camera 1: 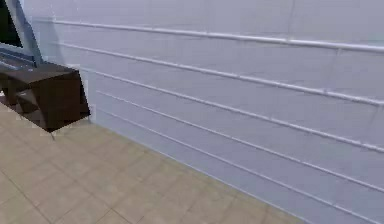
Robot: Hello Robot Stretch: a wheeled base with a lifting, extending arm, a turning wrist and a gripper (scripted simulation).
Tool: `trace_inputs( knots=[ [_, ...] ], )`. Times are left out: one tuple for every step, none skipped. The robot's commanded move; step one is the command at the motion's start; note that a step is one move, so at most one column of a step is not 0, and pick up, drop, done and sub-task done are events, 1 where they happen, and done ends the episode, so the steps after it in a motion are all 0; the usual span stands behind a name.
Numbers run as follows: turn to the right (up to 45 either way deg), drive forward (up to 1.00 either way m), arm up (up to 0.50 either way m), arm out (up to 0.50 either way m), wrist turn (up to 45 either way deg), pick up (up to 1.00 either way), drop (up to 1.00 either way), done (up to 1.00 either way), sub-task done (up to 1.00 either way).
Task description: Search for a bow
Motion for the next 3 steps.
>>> trace_inputs(
  knots=[
    [36.0, 0.0, 0.0, 0.0, 0.0, 0.0, 0.0, 0.0, 0.0],
    [0.0, 0.4, 0.0, 0.0, 0.0, 0.0, 0.0, 0.0, 0.0],
    [-45.0, 0.0, 0.0, 0.0, 0.0, 0.0, 0.0, 0.0, 0.0]
  ],
)
